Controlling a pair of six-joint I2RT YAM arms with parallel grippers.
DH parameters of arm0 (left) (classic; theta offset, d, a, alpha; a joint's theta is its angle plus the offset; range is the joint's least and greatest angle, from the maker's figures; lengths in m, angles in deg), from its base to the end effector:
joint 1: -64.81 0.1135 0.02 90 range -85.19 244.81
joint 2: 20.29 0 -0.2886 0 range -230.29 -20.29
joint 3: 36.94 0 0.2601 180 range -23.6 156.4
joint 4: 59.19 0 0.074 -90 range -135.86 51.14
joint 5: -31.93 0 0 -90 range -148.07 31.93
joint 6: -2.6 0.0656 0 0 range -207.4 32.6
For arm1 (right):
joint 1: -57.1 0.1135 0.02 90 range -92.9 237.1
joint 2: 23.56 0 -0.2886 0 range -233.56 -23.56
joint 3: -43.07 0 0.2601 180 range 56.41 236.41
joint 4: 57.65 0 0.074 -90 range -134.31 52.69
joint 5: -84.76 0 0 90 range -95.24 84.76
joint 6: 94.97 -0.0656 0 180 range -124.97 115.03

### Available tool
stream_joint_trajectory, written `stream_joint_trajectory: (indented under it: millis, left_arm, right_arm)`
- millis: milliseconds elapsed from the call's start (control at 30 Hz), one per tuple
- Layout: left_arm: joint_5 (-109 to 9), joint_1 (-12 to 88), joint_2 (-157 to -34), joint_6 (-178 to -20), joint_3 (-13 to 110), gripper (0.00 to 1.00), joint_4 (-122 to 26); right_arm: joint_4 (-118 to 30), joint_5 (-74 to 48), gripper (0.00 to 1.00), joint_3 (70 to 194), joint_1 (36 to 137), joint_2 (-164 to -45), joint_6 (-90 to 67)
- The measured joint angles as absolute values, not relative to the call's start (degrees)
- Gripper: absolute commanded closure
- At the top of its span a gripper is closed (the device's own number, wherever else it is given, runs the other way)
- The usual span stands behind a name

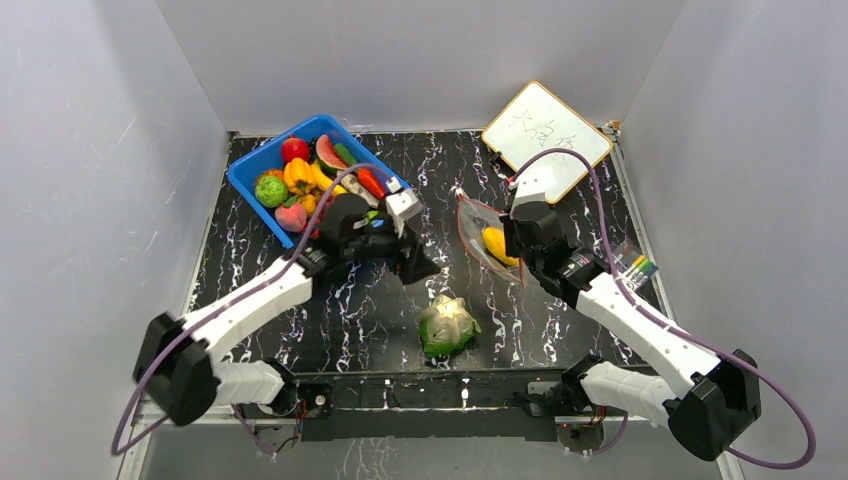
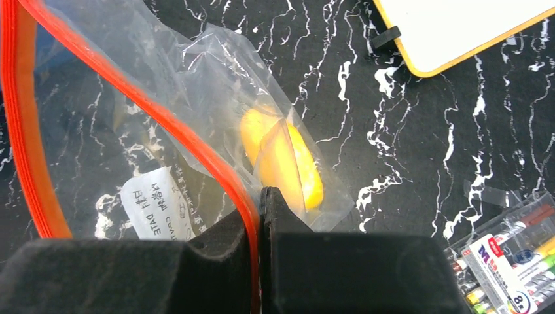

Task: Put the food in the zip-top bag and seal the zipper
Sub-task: Pick up the fake vegetable at the center of the board.

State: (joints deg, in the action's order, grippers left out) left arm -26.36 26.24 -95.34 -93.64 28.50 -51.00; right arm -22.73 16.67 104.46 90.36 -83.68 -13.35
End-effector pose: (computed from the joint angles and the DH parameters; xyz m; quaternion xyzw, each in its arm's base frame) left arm 0.2331 -0.2300 0.3092 0.3710 0.7017 -0.4201 0.4399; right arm 0.2212 0.1158 0.2948 -0.0988 0.8645 0.0082 0.4928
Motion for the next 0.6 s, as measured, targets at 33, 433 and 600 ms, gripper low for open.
stream_joint_trajectory:
  millis: [33, 433, 600]
  left_arm:
    - [-25.14, 26.22, -92.39, -90.84, 27.06, 0.19, -51.2]
    - [-9.88, 25.48, -80.89, -71.08, 12.56, 0.13, -53.26]
    - [-9.49, 24.41, -82.88, -72.28, 9.42, 0.12, -57.47]
  right_arm:
    - [-22.82, 16.32, 1.0, 104.46, 90.36, -83.68, -13.51]
    - [-23.69, 13.13, 1.0, 104.52, 90.36, -83.7, -14.21]
    - [-23.98, 12.34, 1.0, 104.52, 90.36, -83.5, -14.29]
